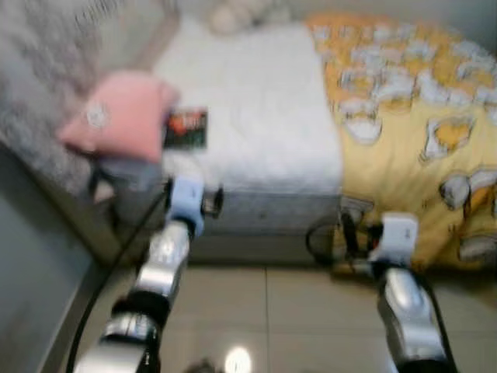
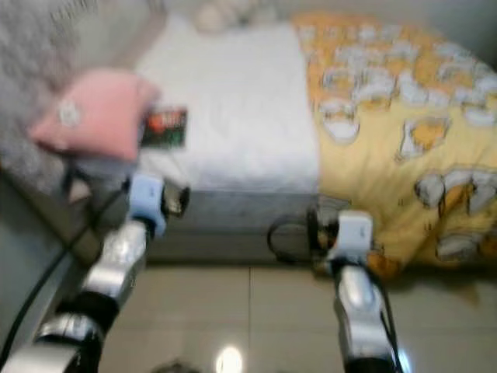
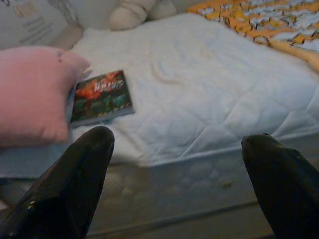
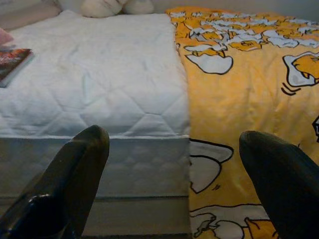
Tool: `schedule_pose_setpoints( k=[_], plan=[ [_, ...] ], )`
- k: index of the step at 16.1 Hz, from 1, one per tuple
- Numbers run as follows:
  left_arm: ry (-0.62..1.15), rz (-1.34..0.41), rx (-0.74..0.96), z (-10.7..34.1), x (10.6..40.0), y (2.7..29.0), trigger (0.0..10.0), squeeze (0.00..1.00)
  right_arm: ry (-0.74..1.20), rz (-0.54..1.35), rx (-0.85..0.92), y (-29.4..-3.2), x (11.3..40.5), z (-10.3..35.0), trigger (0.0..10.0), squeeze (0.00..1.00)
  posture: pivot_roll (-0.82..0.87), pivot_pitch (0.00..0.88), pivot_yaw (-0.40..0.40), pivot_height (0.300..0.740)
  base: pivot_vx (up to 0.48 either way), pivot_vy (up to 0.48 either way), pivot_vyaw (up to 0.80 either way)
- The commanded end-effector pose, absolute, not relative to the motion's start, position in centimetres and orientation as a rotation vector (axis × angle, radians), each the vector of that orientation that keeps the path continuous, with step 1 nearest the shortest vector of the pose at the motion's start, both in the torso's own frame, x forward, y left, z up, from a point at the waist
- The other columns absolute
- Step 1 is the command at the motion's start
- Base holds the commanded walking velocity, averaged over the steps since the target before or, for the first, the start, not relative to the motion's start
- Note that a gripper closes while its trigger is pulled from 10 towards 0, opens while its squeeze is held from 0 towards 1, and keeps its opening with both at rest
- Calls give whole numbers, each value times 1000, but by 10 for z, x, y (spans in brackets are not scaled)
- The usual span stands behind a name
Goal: Clean up the room
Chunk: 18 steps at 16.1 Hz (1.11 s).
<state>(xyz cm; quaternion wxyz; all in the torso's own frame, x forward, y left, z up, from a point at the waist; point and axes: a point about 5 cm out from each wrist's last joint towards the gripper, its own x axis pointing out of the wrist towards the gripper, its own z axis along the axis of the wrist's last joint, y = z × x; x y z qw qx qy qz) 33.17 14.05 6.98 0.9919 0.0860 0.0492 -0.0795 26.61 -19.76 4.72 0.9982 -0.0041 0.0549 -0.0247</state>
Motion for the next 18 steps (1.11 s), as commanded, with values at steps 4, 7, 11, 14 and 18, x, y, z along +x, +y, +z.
schedule_pose_setpoints(
  k=[4, 7, 11, 14, 18],
  plan=[
    [73, -176, 242, 73, 332, 134, 10000, 0, 101, -42, 1, -196, 270, 51, 10000, 0, 24, 0, 3, 740, 0, -354, 505],
    [75, -184, 245, 71, 331, 133, 10000, 0, 100, -54, -6, -200, 269, 51, 10000, 0, 28, 0, 3, 740, 0, -465, 629],
    [65, -177, 273, 72, 332, 133, 10000, 0, 113, -63, -2, -204, 268, 48, 10000, 0, 32, 0, 2, 740, 0, -465, 605],
    [63, -181, 234, 72, 329, 117, 10000, 0, 113, -61, -8, -205, 269, 48, 10000, 0, 31, 0, 7, 740, 0, -465, 537],
    [67, -202, 223, 70, 326, 111, 10000, 0, 116, -54, -13, -203, 266, 46, 10000, 0, 25, 0, 12, 740, 0, -463, 497]
  ],
)
